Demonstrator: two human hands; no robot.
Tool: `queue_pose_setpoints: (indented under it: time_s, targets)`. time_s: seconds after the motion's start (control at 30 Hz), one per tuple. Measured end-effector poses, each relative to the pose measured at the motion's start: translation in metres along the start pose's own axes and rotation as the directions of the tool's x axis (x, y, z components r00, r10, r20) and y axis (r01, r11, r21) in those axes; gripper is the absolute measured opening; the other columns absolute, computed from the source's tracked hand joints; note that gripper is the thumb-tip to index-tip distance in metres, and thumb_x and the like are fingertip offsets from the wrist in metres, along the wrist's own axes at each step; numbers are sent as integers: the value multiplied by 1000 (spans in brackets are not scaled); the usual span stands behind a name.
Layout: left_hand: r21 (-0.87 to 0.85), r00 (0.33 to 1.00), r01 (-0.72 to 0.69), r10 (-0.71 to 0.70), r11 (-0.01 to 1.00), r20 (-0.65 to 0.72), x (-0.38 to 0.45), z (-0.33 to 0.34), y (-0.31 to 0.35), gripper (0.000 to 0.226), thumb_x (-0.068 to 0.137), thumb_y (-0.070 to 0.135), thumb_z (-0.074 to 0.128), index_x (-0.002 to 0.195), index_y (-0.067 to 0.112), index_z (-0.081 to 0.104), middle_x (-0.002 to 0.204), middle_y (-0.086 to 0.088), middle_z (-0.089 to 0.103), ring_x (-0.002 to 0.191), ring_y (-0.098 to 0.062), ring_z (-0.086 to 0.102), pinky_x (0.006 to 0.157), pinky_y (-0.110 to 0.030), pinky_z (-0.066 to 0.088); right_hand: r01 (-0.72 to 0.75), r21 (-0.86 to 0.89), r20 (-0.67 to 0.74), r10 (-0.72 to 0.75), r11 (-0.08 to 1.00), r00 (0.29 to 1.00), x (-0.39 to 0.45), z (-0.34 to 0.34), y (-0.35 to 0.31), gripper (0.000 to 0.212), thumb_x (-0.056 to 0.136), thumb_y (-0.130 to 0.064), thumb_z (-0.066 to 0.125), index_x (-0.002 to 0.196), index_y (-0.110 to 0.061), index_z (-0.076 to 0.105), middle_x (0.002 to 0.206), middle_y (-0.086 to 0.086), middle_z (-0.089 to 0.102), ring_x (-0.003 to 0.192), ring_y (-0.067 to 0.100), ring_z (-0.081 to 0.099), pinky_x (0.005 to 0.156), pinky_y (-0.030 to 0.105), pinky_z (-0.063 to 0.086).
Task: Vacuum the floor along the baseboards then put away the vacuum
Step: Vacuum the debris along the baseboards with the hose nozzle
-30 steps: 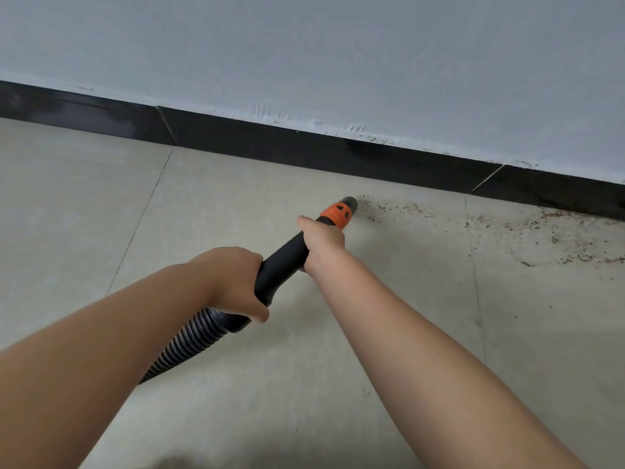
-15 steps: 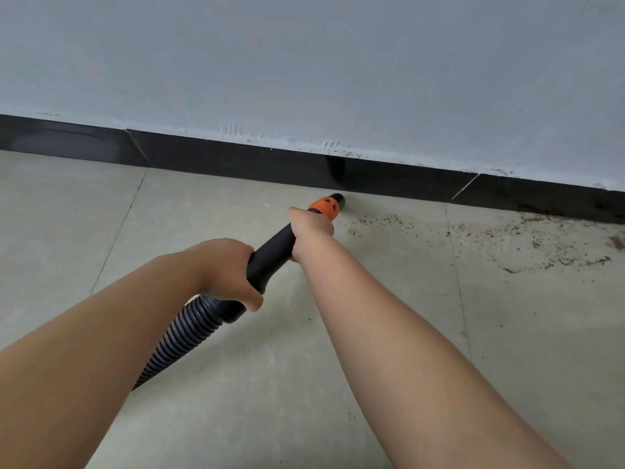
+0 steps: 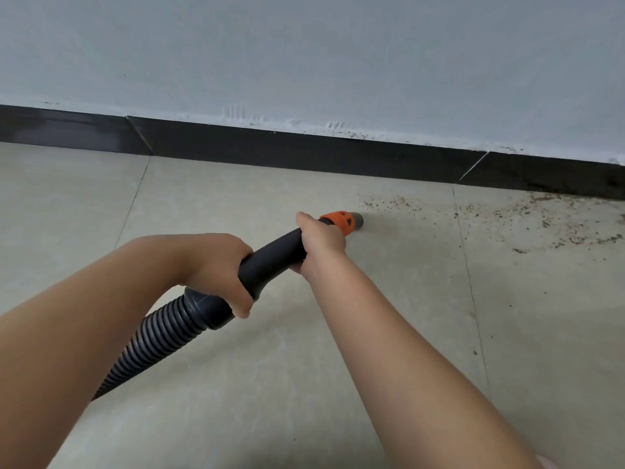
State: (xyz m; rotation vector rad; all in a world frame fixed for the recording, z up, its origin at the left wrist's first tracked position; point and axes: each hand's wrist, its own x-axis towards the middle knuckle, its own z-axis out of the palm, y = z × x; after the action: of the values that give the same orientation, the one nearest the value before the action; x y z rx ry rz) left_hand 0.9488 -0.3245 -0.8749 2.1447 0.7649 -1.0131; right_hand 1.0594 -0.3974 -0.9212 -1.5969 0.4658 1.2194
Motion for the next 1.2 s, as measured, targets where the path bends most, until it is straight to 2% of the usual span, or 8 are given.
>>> queue_pose_setpoints:
  time_s: [0.1,0.27,0.4,0.5,0.6,0.8,0.97,1.2]
  targets:
    - [-25,999,-20,19,999,-35,9,1,3,25,63,27,76,77,26,55,86,5,67,84,-14,65,77,-29,53,13,-64,-22,-14,998,1000,6,1,-10,54,89,-18,60,135,-7,34,91,3,42,88,23,45,72,38,48]
    - [-80,994,-47,39,996,-98,31,-8,14,24,63,29,75,78,26,56,86,3,67,83,-15,64,72,-27,52,73,-102,-64,-80,992,995,21,1,-33,46,89,-17,59,130,-7,40,88,3,41,89,23,46,83,40,50]
    - [-107,988,-64,48,992,-146,43,-13,24,29,66,30,75,87,18,58,88,-2,67,84,-19,65,70,-28,51,96,-152,-60,-107,984,992,30,1,-50,43,88,-16,58,127,-9,41,109,6,45,94,25,46,76,39,50]
    - [-99,986,-57,41,993,-163,44,-13,20,28,66,29,75,85,21,56,87,0,65,84,-18,64,71,-28,51,116,-128,-68,-125,985,990,35,3,-49,46,87,-16,58,128,-7,41,98,4,44,92,25,47,87,41,50]
    - [-126,988,-49,29,991,-149,36,-7,1,27,65,23,75,80,26,53,84,5,64,81,-13,63,72,-27,52,117,-91,-55,-123,989,991,29,13,-31,49,87,-18,59,130,-4,38,91,2,45,89,24,48,90,42,50]
    - [-157,992,66,-81,985,-94,-2,17,-72,33,61,11,76,79,27,53,77,9,62,72,-5,58,62,-18,42,67,-67,20,-65,996,998,-4,57,34,62,89,-25,61,133,-1,25,126,15,52,111,32,56,95,40,48]
    - [-147,979,198,-203,969,-23,-35,31,-129,32,58,5,74,76,26,57,72,10,64,71,-8,60,64,-20,45,-9,-36,78,12,999,997,-31,97,84,61,89,-27,60,131,-2,25,126,14,52,110,31,57,86,31,46]
    - [-136,981,186,-192,973,-31,-35,31,-139,32,60,10,74,79,29,56,82,8,64,83,-11,61,78,-28,49,-1,2,36,1,1000,999,-31,109,89,62,87,-26,63,133,-4,29,125,13,53,109,32,57,94,43,49]
